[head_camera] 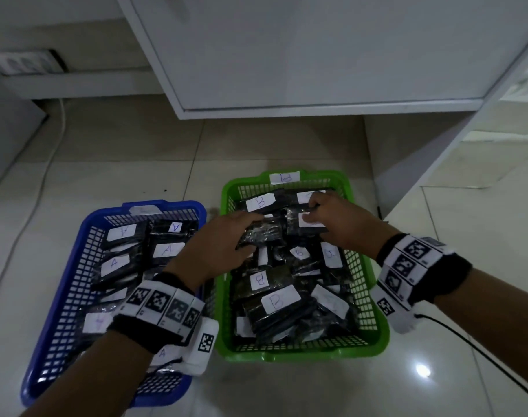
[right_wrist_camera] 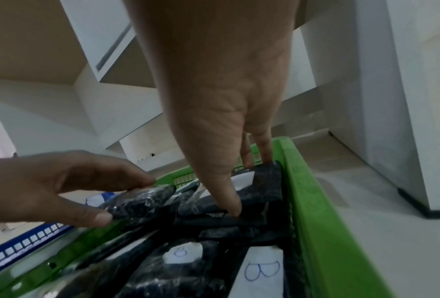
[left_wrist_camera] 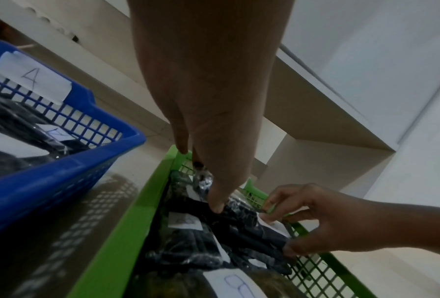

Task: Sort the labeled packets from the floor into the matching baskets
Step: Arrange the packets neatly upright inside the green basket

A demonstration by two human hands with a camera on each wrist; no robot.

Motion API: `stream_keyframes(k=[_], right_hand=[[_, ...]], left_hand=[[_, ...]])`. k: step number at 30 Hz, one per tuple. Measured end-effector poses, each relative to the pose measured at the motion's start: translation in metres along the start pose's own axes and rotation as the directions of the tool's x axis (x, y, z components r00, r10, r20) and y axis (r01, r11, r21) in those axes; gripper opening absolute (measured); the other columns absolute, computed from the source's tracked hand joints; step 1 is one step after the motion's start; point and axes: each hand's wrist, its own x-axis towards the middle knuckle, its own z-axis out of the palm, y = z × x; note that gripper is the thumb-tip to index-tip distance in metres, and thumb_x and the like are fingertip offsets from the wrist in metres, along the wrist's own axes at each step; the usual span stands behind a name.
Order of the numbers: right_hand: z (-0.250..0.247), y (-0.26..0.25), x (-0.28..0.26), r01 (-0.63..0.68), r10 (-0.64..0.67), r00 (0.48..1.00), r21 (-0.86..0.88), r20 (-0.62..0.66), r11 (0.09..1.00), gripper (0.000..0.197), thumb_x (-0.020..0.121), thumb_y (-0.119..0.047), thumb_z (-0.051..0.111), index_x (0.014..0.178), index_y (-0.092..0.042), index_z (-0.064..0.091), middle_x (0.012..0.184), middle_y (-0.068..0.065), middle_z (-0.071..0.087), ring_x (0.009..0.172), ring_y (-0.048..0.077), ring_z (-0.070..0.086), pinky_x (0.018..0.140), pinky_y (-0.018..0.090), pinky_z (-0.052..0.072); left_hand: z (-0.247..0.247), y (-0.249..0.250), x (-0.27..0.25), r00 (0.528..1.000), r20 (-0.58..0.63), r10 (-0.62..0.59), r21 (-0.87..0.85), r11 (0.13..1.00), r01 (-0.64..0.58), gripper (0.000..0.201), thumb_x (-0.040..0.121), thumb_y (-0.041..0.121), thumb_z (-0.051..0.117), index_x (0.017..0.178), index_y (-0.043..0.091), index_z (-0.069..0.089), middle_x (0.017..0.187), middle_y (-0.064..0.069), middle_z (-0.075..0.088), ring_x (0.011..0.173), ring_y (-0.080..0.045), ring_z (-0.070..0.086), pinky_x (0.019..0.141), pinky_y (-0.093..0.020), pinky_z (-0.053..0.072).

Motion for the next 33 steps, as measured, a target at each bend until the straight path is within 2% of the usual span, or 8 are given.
stream_keyframes(k=[5,9,13,19,21,25,29,33], right_hand=[[0.004,0.008,-0.003,0.005,-0.002,0.999,0.076,-0.036,0.997,0.037,0.073,-0.003,0.070,0.101,-0.027,0.075,0.118,0.004,0.055,0.108,0.029,0.047,0.085,0.044,0.051],[0.010,0.008,-0.010,-0.025,0.034,0.998,0.144,-0.058,0.989,0.046,0.071,0.001,0.068,0.110,-0.023,0.063,0.118,0.002,0.053,0.106,0.025,0.049,0.080,0.044,0.053],[0.003,0.009,-0.013,0.004,0.003,1.000,0.235,-0.029,0.972,0.053,0.063,0.005,0.071,0.107,-0.021,0.060,0.109,0.000,0.053,0.099,0.019,0.050,0.080,0.037,0.050],[0.011,-0.002,-0.028,0.047,-0.048,0.999,0.162,0.005,0.986,0.054,0.058,-0.001,0.079,0.101,-0.026,0.059,0.107,-0.004,0.049,0.097,0.015,0.044,0.073,0.035,0.049],[0.014,-0.006,-0.031,0.043,-0.043,0.999,0.103,-0.001,0.994,0.058,0.058,-0.006,0.084,0.104,-0.026,0.056,0.111,-0.004,0.047,0.099,0.015,0.039,0.074,0.034,0.047],[0.018,-0.008,-0.032,0.045,-0.049,0.998,0.123,0.027,0.991,0.061,0.057,-0.017,0.088,0.107,-0.026,0.055,0.113,-0.005,0.047,0.099,0.014,0.037,0.081,0.034,0.045],[0.023,-0.005,-0.033,0.082,-0.116,0.989,0.319,0.091,0.944,0.060,0.051,-0.026,0.091,0.103,-0.026,0.061,0.106,-0.009,0.052,0.098,0.012,0.046,0.084,0.032,0.045],[0.024,-0.003,-0.035,0.035,-0.085,0.990,0.382,0.115,0.924,0.063,0.056,-0.024,0.090,0.113,-0.024,0.064,0.105,-0.011,0.056,0.096,0.007,0.050,0.075,0.014,0.036]], left_hand=[[0.006,-0.004,0.009,0.999,0.005,-0.038,0.011,0.999,0.038,0.063,0.089,0.027,0.073,0.145,0.024,0.046,0.135,0.001,0.060,0.118,-0.016,0.058,0.093,-0.024,0.044],[0.015,-0.003,0.009,1.000,-0.009,-0.026,0.071,0.997,0.027,0.067,0.086,0.038,0.075,0.144,0.028,0.045,0.134,0.003,0.060,0.116,-0.017,0.057,0.093,-0.032,0.049],[0.010,-0.004,0.002,0.997,-0.060,-0.046,0.016,0.999,0.047,0.072,0.081,0.041,0.080,0.143,0.026,0.049,0.132,0.004,0.063,0.115,-0.014,0.059,0.095,-0.031,0.050],[0.003,-0.008,-0.017,0.994,-0.075,-0.077,-0.048,0.996,0.073,0.078,0.074,0.038,0.086,0.142,0.032,0.050,0.127,0.007,0.064,0.106,0.007,0.048,0.083,0.004,0.028],[0.002,-0.010,-0.021,0.995,-0.068,-0.077,-0.067,0.995,0.072,0.076,0.072,0.043,0.086,0.139,0.036,0.050,0.125,0.007,0.066,0.107,0.005,0.053,0.086,-0.001,0.034],[0.000,-0.009,-0.026,0.996,-0.047,-0.081,-0.120,0.990,0.075,0.074,0.070,0.048,0.085,0.135,0.039,0.051,0.123,0.009,0.068,0.110,0.002,0.061,0.098,-0.025,0.052],[-0.002,-0.008,-0.028,0.994,-0.057,-0.094,-0.146,0.986,0.085,0.074,0.069,0.051,0.086,0.133,0.042,0.051,0.118,0.011,0.070,0.106,0.001,0.064,0.095,-0.025,0.054],[-0.003,-0.009,-0.027,0.993,-0.055,-0.103,-0.178,0.980,0.092,0.074,0.069,0.051,0.086,0.133,0.044,0.051,0.116,0.011,0.071,0.104,0.001,0.065,0.094,-0.025,0.054]])
